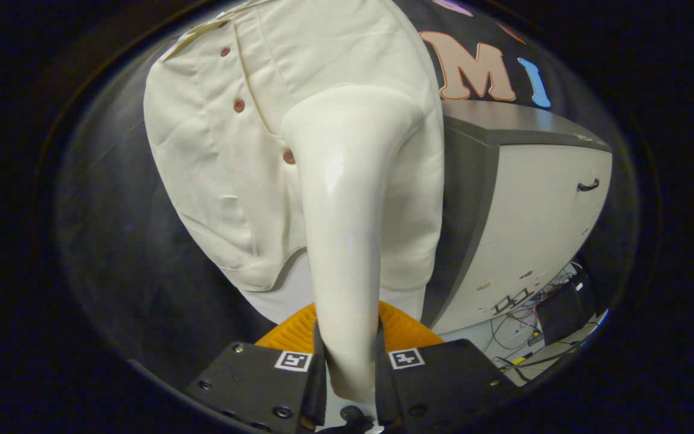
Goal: Iron the clothes twice with a garment steamer, once on the left side and once on the right side.
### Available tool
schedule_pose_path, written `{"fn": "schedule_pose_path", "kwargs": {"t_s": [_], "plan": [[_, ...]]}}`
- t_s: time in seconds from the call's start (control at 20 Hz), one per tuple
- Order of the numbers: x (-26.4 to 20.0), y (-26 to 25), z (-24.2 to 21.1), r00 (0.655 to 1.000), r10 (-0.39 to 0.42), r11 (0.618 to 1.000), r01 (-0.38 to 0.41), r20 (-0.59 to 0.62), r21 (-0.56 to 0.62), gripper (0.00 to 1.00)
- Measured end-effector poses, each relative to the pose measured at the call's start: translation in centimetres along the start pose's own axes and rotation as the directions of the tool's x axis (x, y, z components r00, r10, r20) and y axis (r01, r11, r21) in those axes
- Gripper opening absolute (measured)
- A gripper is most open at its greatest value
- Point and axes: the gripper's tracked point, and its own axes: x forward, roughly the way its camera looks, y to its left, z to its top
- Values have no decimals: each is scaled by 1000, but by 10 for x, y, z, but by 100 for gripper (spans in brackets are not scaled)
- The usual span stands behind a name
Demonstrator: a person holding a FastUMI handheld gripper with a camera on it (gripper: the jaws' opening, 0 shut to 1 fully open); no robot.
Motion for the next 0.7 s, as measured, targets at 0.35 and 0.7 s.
{"fn": "schedule_pose_path", "kwargs": {"t_s": [0.35, 0.7], "plan": [[-38, -4, -57, 998, -10, 1000, 11, -58, 18, 32], [-126, 15, -33, 998, 32, 999, -34, 59, 35, 32]]}}
